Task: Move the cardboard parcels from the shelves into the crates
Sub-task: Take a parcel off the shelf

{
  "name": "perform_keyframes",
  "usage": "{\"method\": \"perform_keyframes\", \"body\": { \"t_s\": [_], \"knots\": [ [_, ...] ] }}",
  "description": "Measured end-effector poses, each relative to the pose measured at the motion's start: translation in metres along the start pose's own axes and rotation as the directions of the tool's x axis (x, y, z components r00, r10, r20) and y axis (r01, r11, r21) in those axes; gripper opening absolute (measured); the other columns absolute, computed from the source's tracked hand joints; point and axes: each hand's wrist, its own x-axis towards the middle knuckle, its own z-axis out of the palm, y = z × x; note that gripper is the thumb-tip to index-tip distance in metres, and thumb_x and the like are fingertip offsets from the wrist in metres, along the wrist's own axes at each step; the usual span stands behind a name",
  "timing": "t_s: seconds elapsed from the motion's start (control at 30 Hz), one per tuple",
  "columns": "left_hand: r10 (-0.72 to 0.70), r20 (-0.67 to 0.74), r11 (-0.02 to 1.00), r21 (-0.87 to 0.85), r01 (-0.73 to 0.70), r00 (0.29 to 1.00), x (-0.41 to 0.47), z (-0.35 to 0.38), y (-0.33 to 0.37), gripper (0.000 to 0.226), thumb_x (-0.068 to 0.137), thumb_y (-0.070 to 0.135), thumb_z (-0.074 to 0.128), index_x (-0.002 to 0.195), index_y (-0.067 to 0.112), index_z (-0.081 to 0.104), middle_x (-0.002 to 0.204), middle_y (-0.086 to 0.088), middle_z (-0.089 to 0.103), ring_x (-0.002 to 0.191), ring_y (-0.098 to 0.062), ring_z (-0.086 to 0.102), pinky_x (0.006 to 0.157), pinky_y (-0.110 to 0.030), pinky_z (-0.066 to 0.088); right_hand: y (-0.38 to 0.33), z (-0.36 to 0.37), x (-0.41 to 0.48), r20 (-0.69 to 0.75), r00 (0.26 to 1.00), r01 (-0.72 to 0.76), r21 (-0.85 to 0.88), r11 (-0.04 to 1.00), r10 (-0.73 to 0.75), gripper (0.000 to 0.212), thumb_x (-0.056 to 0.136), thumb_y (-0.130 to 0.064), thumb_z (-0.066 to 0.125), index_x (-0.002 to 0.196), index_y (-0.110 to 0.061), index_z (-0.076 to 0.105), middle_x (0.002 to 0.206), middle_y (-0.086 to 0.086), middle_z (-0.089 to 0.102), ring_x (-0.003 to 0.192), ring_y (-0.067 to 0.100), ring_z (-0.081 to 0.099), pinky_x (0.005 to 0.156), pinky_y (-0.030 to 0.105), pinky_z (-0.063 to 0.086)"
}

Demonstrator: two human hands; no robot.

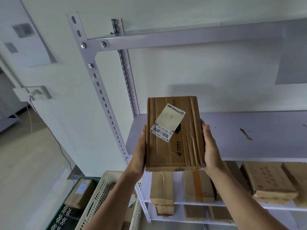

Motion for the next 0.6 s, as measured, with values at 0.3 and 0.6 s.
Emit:
{"method": "perform_keyframes", "body": {
  "t_s": [0.3, 0.6],
  "knots": [
    [-0.082, -0.065, 0.996, 0.041, 0.085, 0.995, -0.048, 0.0, -0.017, 0.071, 0.109, 0.063, 0.02, 0.166, 0.027, 0.041, 0.162, -0.008, 0.056, 0.149, -0.034, 0.054, 0.126, -0.065, 0.036, 0.023, -0.004, -0.041, 0.029, 0.998, -0.057, -0.023, 0.998, 0.058, 0.073, 0.089, -0.088, 0.05, 0.146, -0.042, 0.058, 0.137, 0.005, 0.072, 0.124, 0.03, 0.072, 0.096, 0.056, 0.062],
    [-0.143, -0.074, 0.986, -0.102, 0.135, 0.987, -0.105, -0.028, -0.022, 0.068, 0.113, 0.062, 0.02, 0.167, 0.027, 0.041, 0.164, -0.006, 0.055, 0.151, -0.028, 0.053, 0.128, -0.06, 0.035, 0.028, 0.03, -0.096, 0.03, 0.994, -0.098, -0.11, 0.989, 0.102, 0.072, 0.084, -0.092, 0.05, 0.141, -0.05, 0.061, 0.133, -0.002, 0.074, 0.117, 0.023, 0.075, 0.083, 0.037, 0.066]
  ]
}}
